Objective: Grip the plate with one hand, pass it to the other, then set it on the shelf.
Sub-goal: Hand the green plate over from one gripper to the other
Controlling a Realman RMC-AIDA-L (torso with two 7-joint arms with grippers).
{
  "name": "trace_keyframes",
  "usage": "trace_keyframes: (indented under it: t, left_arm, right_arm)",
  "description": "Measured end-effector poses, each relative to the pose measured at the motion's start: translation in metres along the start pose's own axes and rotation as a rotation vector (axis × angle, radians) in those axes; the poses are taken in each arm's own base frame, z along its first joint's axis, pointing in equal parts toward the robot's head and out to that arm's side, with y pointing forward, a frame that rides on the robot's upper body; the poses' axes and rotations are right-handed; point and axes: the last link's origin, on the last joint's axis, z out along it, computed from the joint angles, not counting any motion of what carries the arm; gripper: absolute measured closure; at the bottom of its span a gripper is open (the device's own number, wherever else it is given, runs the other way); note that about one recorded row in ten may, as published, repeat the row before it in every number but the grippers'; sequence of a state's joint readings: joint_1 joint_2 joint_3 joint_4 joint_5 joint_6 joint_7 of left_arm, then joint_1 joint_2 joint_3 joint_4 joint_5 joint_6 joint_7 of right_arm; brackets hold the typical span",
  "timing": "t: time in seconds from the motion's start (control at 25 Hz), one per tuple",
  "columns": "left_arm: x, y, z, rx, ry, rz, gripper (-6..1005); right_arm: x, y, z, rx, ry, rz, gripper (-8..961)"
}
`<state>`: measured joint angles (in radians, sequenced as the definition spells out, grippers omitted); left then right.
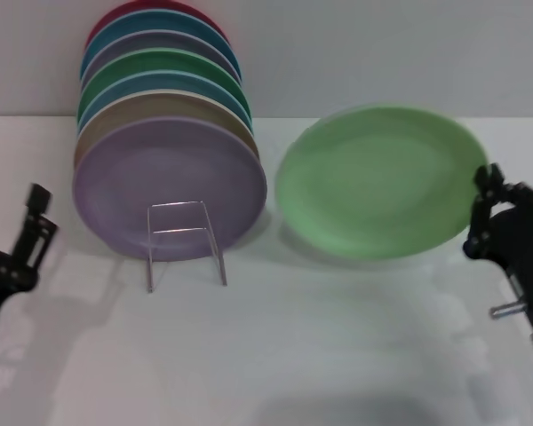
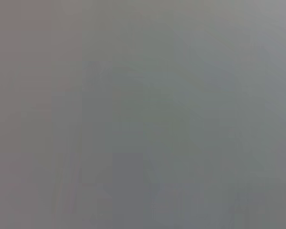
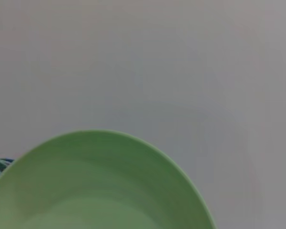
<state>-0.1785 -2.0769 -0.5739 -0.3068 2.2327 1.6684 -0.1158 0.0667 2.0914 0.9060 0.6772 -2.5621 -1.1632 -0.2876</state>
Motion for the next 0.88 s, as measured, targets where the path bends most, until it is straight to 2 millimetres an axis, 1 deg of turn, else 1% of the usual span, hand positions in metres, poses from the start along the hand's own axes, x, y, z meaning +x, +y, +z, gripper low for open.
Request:
trace_keyframes:
  t: [0.04, 0.08, 0.12, 0.2, 0.24, 0.4, 0.52, 0.68, 0.88]
  left_arm:
    - [-0.003, 0.007, -0.002, -0.033, -0.018, -0.005, 190]
    - [-0.003, 0.007, -0.002, -0.033, -0.018, -0.005, 190]
    - [-0.004, 0.013, -0.002, -0.059, -0.027, -0.012, 190]
    - [-0.005, 0.016, -0.002, -0.072, -0.03, -0.018, 190]
    - [-0.005, 0.018, -0.003, -0.083, -0.034, -0.022, 190]
    - [-0.008, 0.029, -0.006, -0.131, -0.052, -0.015, 190]
    - [-0.01, 0.044, -0.011, -0.194, -0.068, 0.016, 190]
    - [-0.014, 0.051, -0.013, -0.224, -0.096, 0.022, 190]
    - [-0.021, 0.061, -0.011, -0.27, -0.135, 0.006, 189]
  right_arm:
    - [-0.001, 0.01, -0.007, -0.026, -0.006, 0.019, 936]
    - [-0.001, 0.01, -0.007, -0.026, -0.006, 0.019, 936]
    - [-0.002, 0.016, -0.01, -0.04, -0.007, 0.028, 936]
    - [-0.002, 0.025, -0.018, -0.062, -0.01, 0.034, 936]
    - [-0.003, 0.032, -0.024, -0.075, -0.012, 0.026, 936]
    - [-0.004, 0.04, -0.03, -0.079, -0.015, 0.017, 936]
    - [-0.005, 0.042, -0.033, -0.065, -0.016, 0.013, 936]
    - [-0.008, 0.045, -0.035, -0.046, -0.027, 0.027, 936]
    - [-0.016, 0.056, -0.032, -0.016, -0.037, 0.003, 936]
